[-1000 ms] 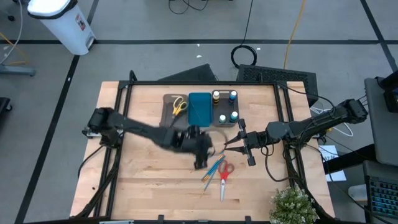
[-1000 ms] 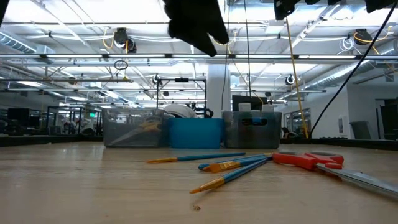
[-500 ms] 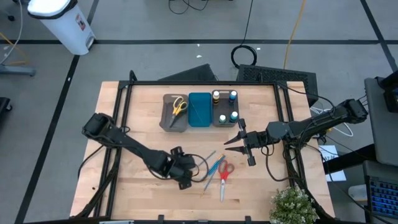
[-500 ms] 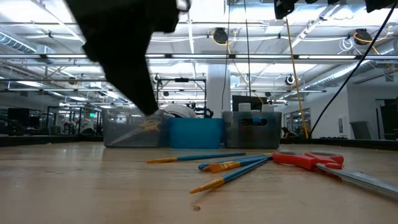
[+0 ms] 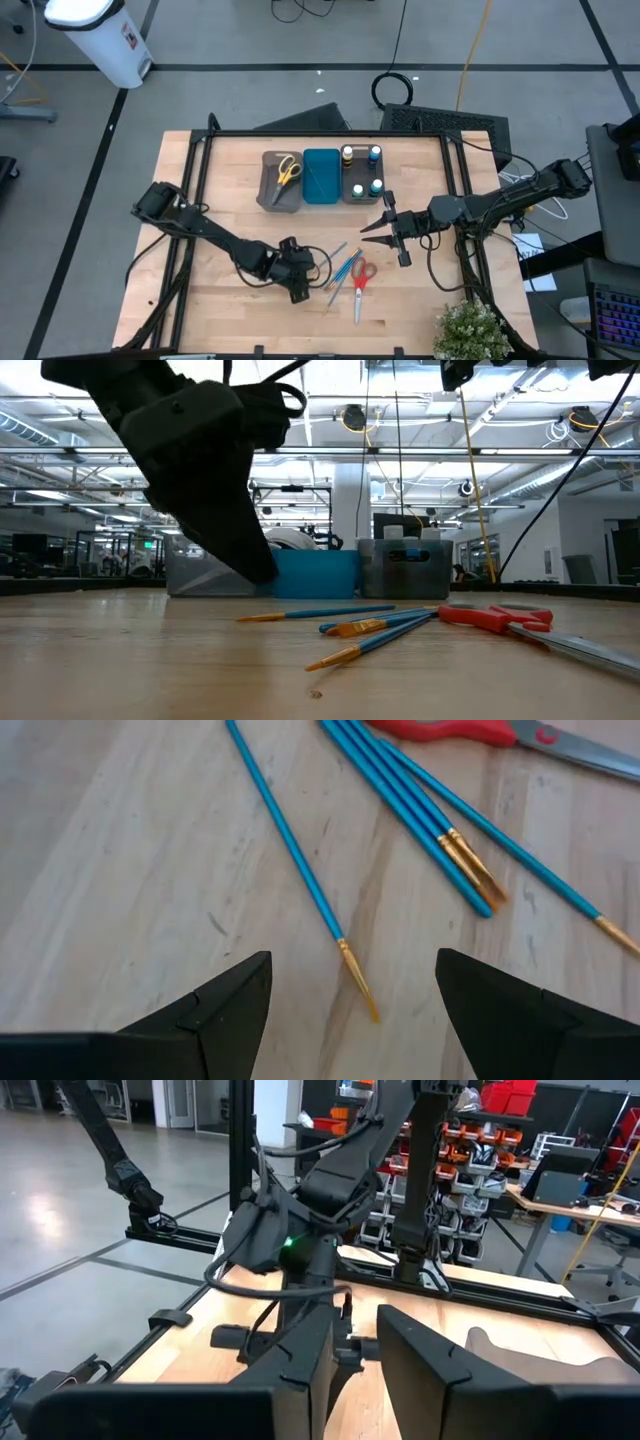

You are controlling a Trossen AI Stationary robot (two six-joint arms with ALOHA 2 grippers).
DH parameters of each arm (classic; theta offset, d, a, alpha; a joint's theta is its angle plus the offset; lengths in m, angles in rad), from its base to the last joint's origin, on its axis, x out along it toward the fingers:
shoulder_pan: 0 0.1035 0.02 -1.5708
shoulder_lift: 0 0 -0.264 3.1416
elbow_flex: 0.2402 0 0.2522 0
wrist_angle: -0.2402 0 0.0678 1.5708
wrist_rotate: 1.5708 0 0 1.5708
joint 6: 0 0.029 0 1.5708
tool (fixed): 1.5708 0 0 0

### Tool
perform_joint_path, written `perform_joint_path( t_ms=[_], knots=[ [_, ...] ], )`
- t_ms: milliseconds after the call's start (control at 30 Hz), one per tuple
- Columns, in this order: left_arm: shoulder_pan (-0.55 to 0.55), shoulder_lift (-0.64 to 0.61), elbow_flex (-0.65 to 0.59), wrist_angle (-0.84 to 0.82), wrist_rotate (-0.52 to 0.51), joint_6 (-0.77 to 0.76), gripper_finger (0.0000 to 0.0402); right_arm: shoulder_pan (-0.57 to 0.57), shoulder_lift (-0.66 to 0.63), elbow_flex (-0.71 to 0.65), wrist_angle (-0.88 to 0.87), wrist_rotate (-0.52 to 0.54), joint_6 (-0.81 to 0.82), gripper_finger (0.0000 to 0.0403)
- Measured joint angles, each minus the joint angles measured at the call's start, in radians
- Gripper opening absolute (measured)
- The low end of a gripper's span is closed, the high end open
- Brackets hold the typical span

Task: Pick & Place Paint Supplies
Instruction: Put the blue paint brush into the blue bin

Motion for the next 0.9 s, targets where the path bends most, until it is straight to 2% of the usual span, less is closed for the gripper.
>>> perform_joint_path(
  t_ms=[267,500,633,900],
  knots=[
    [0.001,0.103,0.003,0.058,-0.002,0.053,0.0285,0.000,0.000,0.001,-0.004,0.000,0.000,0.0073],
    [0.006,0.121,0.005,-0.035,-0.010,0.013,0.0278,0.000,0.000,0.001,-0.002,0.000,0.000,0.0073],
    [0.007,0.120,0.005,-0.062,-0.003,-0.005,0.0232,0.000,0.000,0.001,0.002,0.000,0.000,0.0073],
    [0.008,0.121,0.003,-0.068,-0.004,-0.031,0.0092,0.000,0.000,0.000,-0.001,0.001,0.000,0.0073]
  ],
)
